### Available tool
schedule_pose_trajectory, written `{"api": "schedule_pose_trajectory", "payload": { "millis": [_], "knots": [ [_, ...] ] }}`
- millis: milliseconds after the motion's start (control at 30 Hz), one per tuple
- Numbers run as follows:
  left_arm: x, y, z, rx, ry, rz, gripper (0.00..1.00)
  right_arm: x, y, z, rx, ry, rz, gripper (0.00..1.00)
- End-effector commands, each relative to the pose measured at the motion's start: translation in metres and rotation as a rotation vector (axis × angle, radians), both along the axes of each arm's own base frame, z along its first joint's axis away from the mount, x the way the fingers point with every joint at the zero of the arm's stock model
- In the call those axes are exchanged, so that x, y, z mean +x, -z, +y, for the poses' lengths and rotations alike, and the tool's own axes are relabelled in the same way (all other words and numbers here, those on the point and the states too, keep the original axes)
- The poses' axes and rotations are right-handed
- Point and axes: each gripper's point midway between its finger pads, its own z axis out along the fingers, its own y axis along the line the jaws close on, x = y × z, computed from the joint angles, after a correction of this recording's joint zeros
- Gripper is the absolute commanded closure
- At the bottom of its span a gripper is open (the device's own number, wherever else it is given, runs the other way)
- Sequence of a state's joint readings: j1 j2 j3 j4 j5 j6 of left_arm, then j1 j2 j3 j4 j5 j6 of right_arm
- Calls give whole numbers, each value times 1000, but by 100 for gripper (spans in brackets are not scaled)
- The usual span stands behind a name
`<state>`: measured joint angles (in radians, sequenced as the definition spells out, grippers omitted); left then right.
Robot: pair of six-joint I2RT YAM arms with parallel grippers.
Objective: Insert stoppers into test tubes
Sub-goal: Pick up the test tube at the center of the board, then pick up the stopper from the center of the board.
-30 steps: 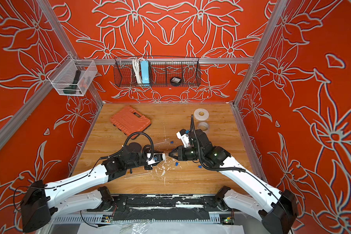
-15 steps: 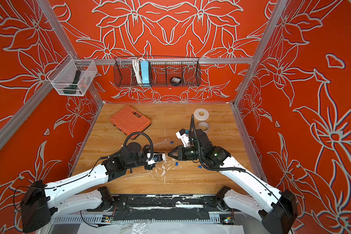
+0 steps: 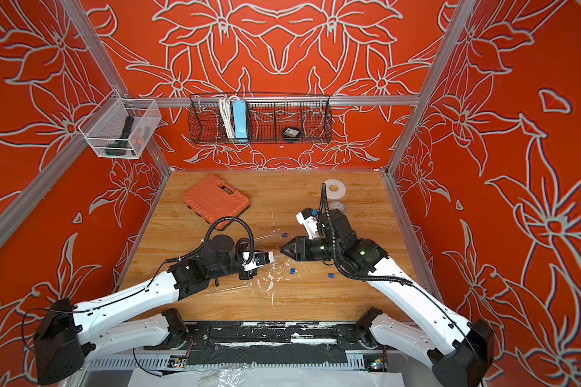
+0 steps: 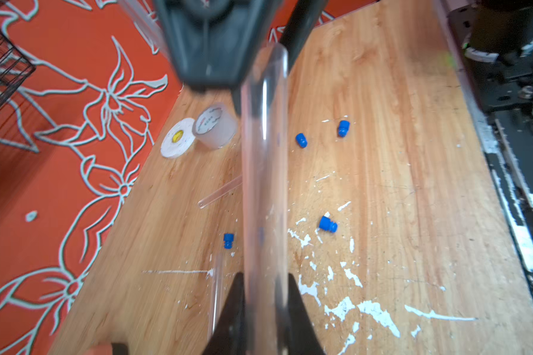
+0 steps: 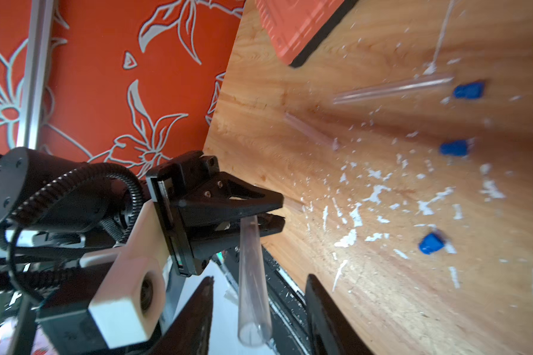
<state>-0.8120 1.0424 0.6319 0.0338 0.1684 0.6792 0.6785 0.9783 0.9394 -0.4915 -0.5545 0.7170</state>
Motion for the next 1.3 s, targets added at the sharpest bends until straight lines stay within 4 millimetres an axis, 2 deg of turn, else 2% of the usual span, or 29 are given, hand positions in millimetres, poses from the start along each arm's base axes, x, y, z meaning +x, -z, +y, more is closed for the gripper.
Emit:
{"api": "schedule_pose_trajectory", "payload": {
  "millis": [0,133,267,367,467,533,600,733,800,867,900,1033,1167,1200,1267],
  "knots": [
    [16,-11,15,-23,-153,9,100,12,8,-39,-214,102,-136,50],
    [38,-8,41,-64,-317,26,100,26,32,-68,-481,119,-182,50],
    [61,-22,61,-155,-437,61,100,48,37,-86,-686,117,-243,49],
    [70,-27,68,-182,-478,77,100,58,47,-93,-797,91,-256,49],
    [67,-24,66,-172,-459,91,100,64,58,-103,-892,58,-240,50],
    [65,-25,64,-182,-449,92,100,72,59,-106,-902,42,-238,49],
    [65,-28,65,-192,-447,82,100,82,54,-102,-839,16,-235,49],
    [63,-23,64,-178,-424,72,100,107,34,-96,-735,-67,-329,49],
    [62,-20,63,-178,-410,77,100,112,30,-91,-747,-164,-410,49],
    [60,-19,61,-180,-396,80,100,119,32,-96,-801,-211,-440,50],
    [60,-19,61,-177,-394,81,100,117,33,-96,-808,-247,-435,50],
    [58,-15,60,-163,-379,80,100,86,54,-101,-837,-492,-474,50],
    [50,-11,54,-150,-320,93,100,50,91,-138,-1004,-686,-525,46],
    [46,-21,54,-170,-300,73,100,42,99,-145,-1029,-737,-524,45],
    [42,-22,51,-174,-268,66,100,21,117,-158,-1052,-836,-472,43]
  ]
}}
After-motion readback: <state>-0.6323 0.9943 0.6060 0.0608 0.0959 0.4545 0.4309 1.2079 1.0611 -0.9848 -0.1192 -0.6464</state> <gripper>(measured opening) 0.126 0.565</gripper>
